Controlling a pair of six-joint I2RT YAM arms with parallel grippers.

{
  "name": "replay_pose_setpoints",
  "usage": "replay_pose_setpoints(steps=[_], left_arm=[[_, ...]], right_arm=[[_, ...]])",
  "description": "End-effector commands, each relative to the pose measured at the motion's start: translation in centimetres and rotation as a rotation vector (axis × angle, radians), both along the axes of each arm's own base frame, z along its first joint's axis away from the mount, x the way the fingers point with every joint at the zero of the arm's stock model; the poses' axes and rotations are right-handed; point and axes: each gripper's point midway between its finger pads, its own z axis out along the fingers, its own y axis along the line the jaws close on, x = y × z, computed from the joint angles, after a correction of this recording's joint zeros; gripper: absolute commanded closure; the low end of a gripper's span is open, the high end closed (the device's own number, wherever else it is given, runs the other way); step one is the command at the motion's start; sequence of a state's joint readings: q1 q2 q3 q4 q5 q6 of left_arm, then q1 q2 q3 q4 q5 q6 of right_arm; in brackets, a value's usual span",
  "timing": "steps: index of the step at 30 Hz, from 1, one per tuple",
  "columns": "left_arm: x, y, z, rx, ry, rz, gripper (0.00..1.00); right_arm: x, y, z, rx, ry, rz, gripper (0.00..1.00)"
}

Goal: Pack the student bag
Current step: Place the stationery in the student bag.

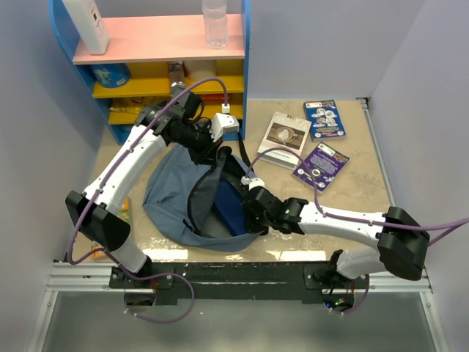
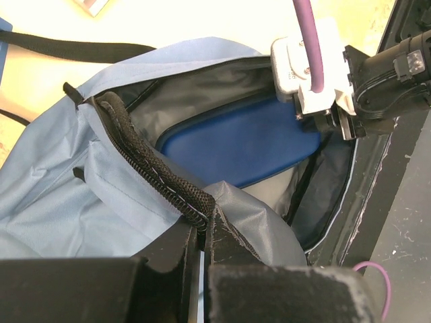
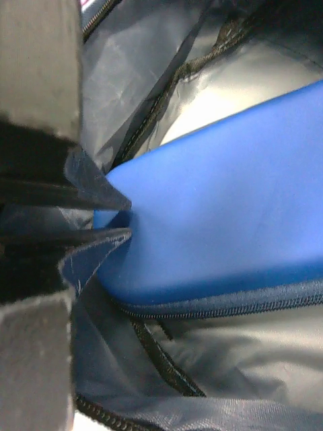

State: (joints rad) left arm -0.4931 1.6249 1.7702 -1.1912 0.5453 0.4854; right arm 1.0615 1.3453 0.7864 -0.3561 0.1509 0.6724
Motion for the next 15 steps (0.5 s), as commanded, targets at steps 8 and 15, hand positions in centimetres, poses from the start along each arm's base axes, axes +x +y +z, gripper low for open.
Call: replay_pose_setpoints(steps=[8, 15], left_arm=[[1.1, -0.7, 1.1, -0.036, -0.047, 0.005, 1.0], [0.8, -0.9, 1.4, -0.046, -0.033, -0.01, 1.0]], right_arm=[[0.2, -0.8, -1.8, -0.164, 0.048, -0.031, 0.9], [6.2, 2.8, 0.9, -0.126, -0.15, -0.162, 0.86]])
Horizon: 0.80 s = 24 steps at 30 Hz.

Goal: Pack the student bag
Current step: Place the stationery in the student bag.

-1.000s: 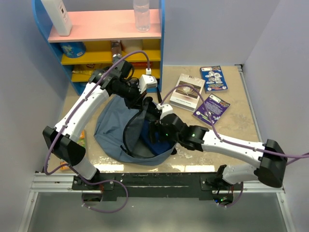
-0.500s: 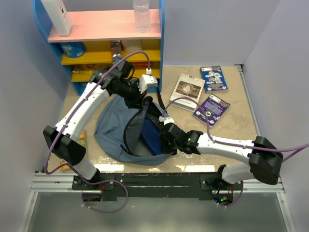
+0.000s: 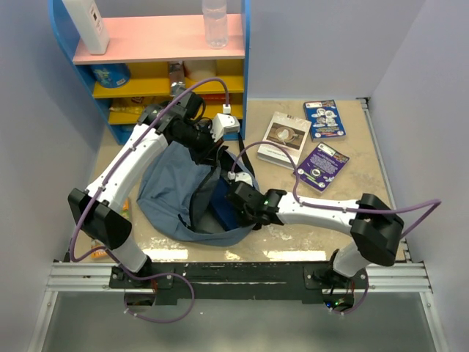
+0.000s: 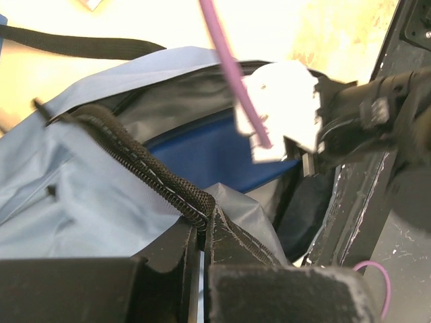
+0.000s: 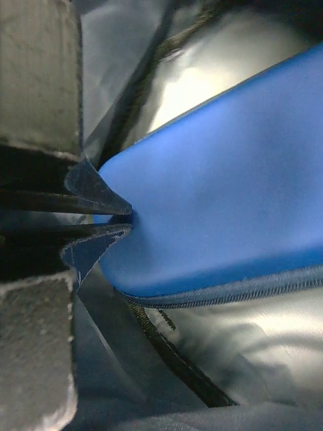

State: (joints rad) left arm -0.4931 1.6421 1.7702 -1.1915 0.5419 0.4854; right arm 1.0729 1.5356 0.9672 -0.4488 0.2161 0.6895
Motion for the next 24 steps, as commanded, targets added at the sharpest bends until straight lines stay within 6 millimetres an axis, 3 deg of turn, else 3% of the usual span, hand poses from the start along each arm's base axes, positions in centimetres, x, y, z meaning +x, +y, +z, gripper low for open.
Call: replay_pose_setpoints(steps=[1, 6, 9, 12, 14, 15, 16, 19, 24], left_arm=[[0.5, -0.8, 1.9, -0.054, -0.04, -0.014, 1.0], [-0.1, -0.8, 1.8, -0.059, -0.032, -0.028, 1.0], [-0.5, -0.9, 1.9, -0.067, -0.032, -0.038, 1.0], [-0.4, -0.8, 1.8, -0.059, -0.038, -0.034, 1.0], [-0.3, -0.7, 1.6, -0.053, -0.04, -0.033, 1.0], [-0.2, -0.6, 1.6, -0.052, -0.044, -0.03, 1.0], [-0.2, -0.7, 1.5, -0.054, -0.047, -0.031, 1.0], [0.0, -0.9, 1.6, -0.061, -0.045, -0.024, 1.0], [0.1, -1.0, 1.8, -0.066, -0.053, -0.025, 1.0]], right_arm=[[5.6, 1.8, 3.6, 0.01, -0.217, -0.139, 0.86], [9.1, 1.8, 10.9, 0.1, -0.433, -0.258, 0.8], [9.3, 1.3, 12.1, 0.136, -0.481, -0.272, 0.78], [8.2, 0.5, 11.5, 0.165, -0.452, -0.26, 0.85], [6.2, -0.1, 10.7, 0.244, -0.391, -0.229, 0.91], [5.0, -0.9, 8.6, 0.241, -0.347, -0.228, 1.0], [4.4, -1.2, 8.5, 0.264, -0.329, -0.226, 1.0], [2.7, -2.4, 5.4, 0.215, -0.243, -0.223, 1.0], [1.1, -1.9, 3.5, 0.184, -0.19, -0.165, 1.0]])
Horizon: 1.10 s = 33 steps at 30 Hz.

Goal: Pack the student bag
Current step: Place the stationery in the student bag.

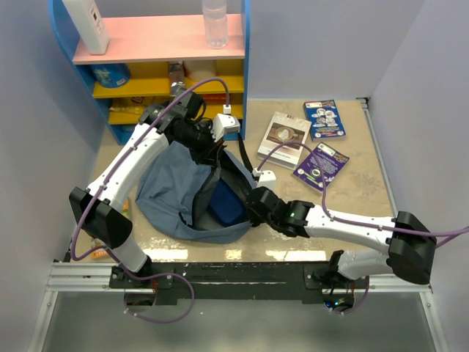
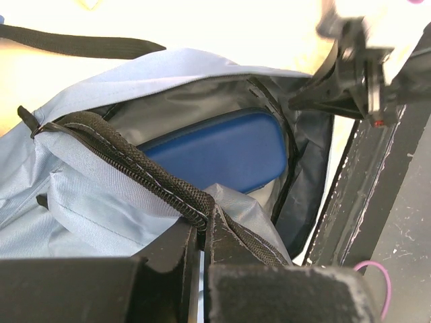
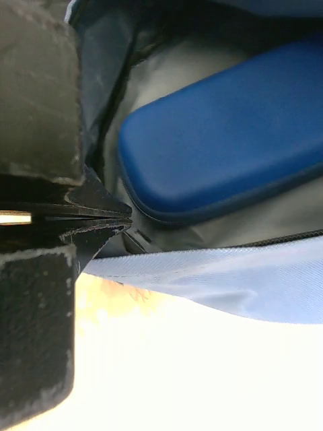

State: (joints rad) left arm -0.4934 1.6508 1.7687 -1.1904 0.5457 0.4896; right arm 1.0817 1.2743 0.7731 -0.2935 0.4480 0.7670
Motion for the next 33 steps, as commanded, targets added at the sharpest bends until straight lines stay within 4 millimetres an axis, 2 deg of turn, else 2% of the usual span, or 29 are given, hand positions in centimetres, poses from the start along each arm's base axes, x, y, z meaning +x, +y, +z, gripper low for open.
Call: replay_pose_setpoints(steps=[1, 9, 11, 12, 16, 21, 25, 29, 33], left_arm=[[0.0, -0.9, 2.0, -0.069, -0.057, -0.019, 1.0], [0.0, -0.8, 1.8, -0.065, -0.063, -0.026, 1.0], [0.0, -0.8, 1.8, -0.066, -0.066, -0.025, 1.0], [0.0, -0.7, 1.9, -0.066, -0.068, -0.028, 1.0], [0.0, -0.7, 1.9, -0.062, -0.07, -0.025, 1.0], [-0.1, -0.5, 2.1, -0.06, -0.077, -0.028, 1.0], [-0.3, -0.7, 2.3, -0.066, -0.064, -0.031, 1.0], [-0.5, -0.5, 2.6, -0.065, -0.069, -0.032, 1.0], [-0.9, -0.2, 2.4, -0.055, -0.064, -0.042, 1.0]], right_arm=[[-1.3, 1.5, -0.4, 0.032, 0.048, 0.046, 1.0], [-2.4, 4.9, -0.2, -0.044, 0.025, 0.145, 1.0], [-3.0, 4.6, -0.9, -0.108, 0.069, 0.144, 1.0], [-2.7, 5.4, -0.5, -0.122, 0.071, 0.139, 1.0], [-3.7, 5.8, -1.0, -0.116, 0.098, 0.178, 1.0], [-5.3, 4.8, -3.5, -0.132, 0.172, 0.19, 1.0], [-5.0, 5.1, -4.9, -0.144, 0.171, 0.179, 1.0], [-4.8, 5.2, -7.8, -0.189, 0.185, 0.166, 1.0], [-2.6, 6.6, -6.9, -0.147, 0.082, 0.117, 1.0]])
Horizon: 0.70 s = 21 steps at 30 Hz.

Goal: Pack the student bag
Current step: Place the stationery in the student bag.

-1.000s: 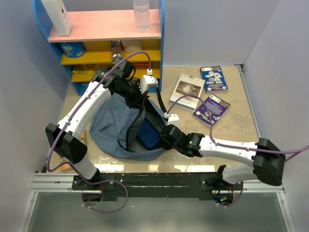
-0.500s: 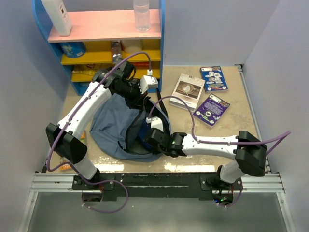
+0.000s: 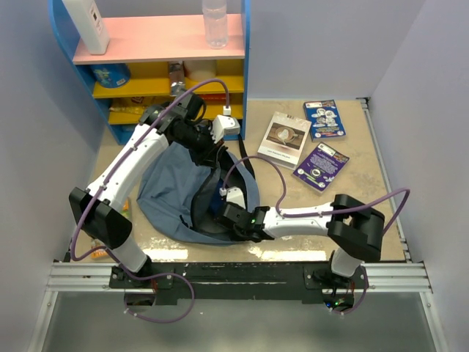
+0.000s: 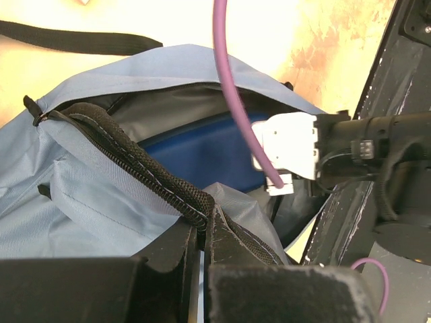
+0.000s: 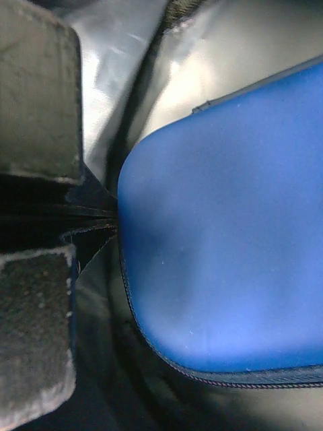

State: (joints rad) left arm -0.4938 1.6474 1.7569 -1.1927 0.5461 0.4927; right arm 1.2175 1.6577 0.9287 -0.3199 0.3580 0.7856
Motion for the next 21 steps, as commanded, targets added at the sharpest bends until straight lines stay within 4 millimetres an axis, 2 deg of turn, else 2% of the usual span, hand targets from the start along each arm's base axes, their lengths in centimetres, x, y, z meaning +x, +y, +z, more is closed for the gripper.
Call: replay_pose_setpoints(steps=[1, 4, 6, 7, 9, 17, 19, 21], left_arm=[[-0.8, -0.3, 2.5, -0.057, -0.065, -0.041, 1.0], [-1.1, -0.1, 2.3, -0.047, -0.052, -0.051, 1.0], [-1.3, 0.0, 2.3, -0.045, -0.051, -0.06, 1.0], [-1.4, 0.0, 2.3, -0.043, -0.051, -0.062, 1.0], [-1.5, 0.1, 2.4, -0.043, -0.051, -0.068, 1.0], [-2.3, -0.3, 2.1, -0.048, -0.02, -0.093, 1.0], [-2.3, -0.3, 2.1, -0.043, -0.025, -0.093, 1.0], [-2.2, -0.1, 2.2, -0.033, -0.031, -0.093, 1.0]], right_arm=[[3.0, 1.3, 1.5, 0.061, -0.15, -0.087, 1.0], [5.4, 1.9, 4.7, 0.122, -0.266, -0.19, 1.0], [6.1, 2.2, 6.2, 0.186, -0.308, -0.219, 1.0], [6.8, 2.5, 8.0, 0.246, -0.353, -0.247, 1.0], [7.6, 2.2, 8.7, 0.256, -0.381, -0.273, 1.0], [11.4, 2.3, 7.4, 0.282, -0.384, -0.361, 1.0], [12.0, 1.8, 6.6, 0.272, -0.369, -0.388, 1.0], [11.9, 1.6, 6.9, 0.296, -0.348, -0.409, 1.0]])
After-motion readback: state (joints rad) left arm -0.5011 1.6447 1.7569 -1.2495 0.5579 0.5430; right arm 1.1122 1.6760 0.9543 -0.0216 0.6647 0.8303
